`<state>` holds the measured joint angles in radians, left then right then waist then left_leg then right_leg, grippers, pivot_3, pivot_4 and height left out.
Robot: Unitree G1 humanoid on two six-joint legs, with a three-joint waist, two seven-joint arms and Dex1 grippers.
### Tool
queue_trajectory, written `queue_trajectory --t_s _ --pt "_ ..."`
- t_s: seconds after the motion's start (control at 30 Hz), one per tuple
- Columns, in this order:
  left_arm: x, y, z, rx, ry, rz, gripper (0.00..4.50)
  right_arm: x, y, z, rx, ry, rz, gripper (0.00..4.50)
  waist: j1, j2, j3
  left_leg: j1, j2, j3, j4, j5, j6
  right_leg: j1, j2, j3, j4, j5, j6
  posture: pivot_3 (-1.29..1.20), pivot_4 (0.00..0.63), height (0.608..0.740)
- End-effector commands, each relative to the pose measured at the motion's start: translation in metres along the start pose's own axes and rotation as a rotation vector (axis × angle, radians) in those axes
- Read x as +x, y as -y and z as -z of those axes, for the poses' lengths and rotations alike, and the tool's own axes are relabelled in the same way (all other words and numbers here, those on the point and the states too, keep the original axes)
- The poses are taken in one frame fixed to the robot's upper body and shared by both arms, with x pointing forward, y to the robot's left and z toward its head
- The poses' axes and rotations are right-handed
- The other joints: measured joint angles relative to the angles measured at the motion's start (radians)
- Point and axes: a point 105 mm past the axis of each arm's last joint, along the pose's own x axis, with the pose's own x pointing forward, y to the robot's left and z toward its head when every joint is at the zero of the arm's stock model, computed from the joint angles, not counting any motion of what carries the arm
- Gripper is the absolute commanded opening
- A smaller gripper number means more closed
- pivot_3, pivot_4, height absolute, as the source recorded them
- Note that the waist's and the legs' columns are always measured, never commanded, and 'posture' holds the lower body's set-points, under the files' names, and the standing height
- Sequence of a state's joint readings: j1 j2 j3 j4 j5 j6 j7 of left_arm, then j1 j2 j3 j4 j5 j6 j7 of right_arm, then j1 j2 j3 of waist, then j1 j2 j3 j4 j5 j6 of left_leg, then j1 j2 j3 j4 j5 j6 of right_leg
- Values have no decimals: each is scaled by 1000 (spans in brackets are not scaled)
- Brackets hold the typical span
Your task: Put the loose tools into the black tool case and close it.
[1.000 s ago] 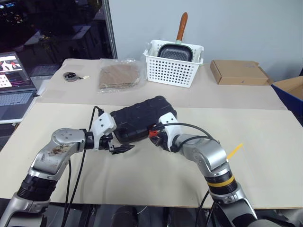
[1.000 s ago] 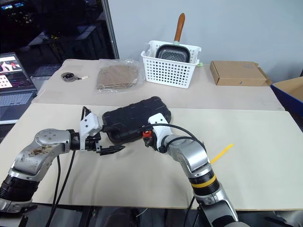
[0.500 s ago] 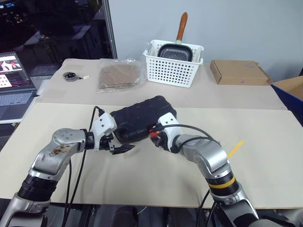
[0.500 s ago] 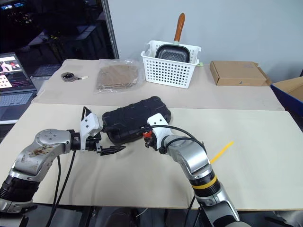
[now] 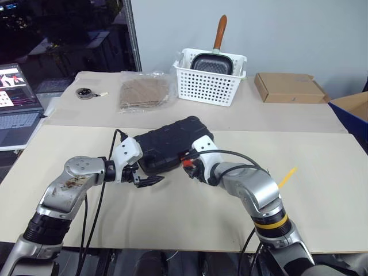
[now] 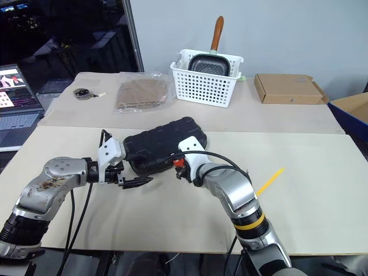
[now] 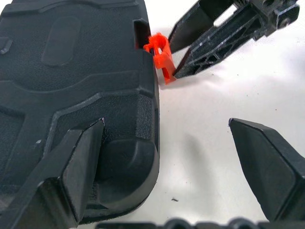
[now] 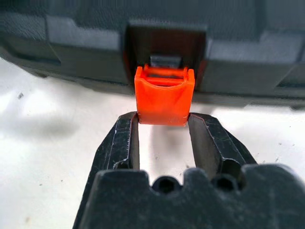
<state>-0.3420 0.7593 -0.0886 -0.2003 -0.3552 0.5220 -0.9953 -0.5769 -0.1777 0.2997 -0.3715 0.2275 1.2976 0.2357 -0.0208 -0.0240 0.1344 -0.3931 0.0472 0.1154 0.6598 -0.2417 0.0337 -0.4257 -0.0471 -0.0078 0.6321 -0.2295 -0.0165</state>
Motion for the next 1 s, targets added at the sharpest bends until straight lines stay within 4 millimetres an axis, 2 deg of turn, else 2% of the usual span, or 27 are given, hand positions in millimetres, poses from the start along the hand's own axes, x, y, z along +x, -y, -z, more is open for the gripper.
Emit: queue_trajectory --t_s 0.03,0.23,0.5,0.53,0.6,0.7,0.77,0.8,0.87,1.0 --pt "5 8 10 -33 -29 44 4500 -10 -8 -29 -45 119 -20 1263 -1 0 0 0 0 0 0 0 0 0 0 0 0 0 0 0 150 740" --pt "5 9 10 -35 -29 44 4500 -11 -9 -28 -53 117 -25 1263 -2 0 0 0 0 0 0 0 0 0 0 0 0 0 0 0 150 740" --pt "7 9 10 -33 -25 48 4500 3 -7 -28 16 107 -50 1263 -10 0 0 0 0 0 0 0 0 0 0 0 0 0 0 0 150 740" --pt "7 9 10 -33 -25 47 4500 4 -6 -28 18 108 -52 1763 -11 0 0 0 0 0 0 0 0 0 0 0 0 0 0 0 150 740" --pt "7 9 10 -33 -25 47 4500 4 -4 -28 14 112 -57 2483 -13 0 0 0 0 0 0 0 0 0 0 0 0 0 0 0 150 740" --pt "8 10 10 -35 -24 45 4500 0 -2 -27 3 116 -70 3362 -13 0 0 0 0 0 0 0 0 0 0 0 0 0 0 0 150 740" --pt "8 9 9 -36 -22 44 4500 -10 -1 -21 -6 102 -105 3362 -13 0 0 0 0 0 0 0 0 0 0 0 0 0 0 0 150 740" --pt "8 9 9 -36 -22 43 4500 -14 1 -18 -12 91 -116 3195 -12 0 0 0 0 0 0 0 0 0 0 0 0 0 0 0 150 740" --pt "8 9 9 -37 -21 43 4500 -20 3 -12 -17 70 -130 2697 -8 0 0 0 0 0 0 0 0 1 -1 0 -1 0 0 0 150 740" --pt "9 8 9 -38 -20 42 4500 -23 7 -3 -7 36 -131 1270 -3 0 0 0 0 0 0 -1 0 0 0 0 -1 0 0 0 150 740"
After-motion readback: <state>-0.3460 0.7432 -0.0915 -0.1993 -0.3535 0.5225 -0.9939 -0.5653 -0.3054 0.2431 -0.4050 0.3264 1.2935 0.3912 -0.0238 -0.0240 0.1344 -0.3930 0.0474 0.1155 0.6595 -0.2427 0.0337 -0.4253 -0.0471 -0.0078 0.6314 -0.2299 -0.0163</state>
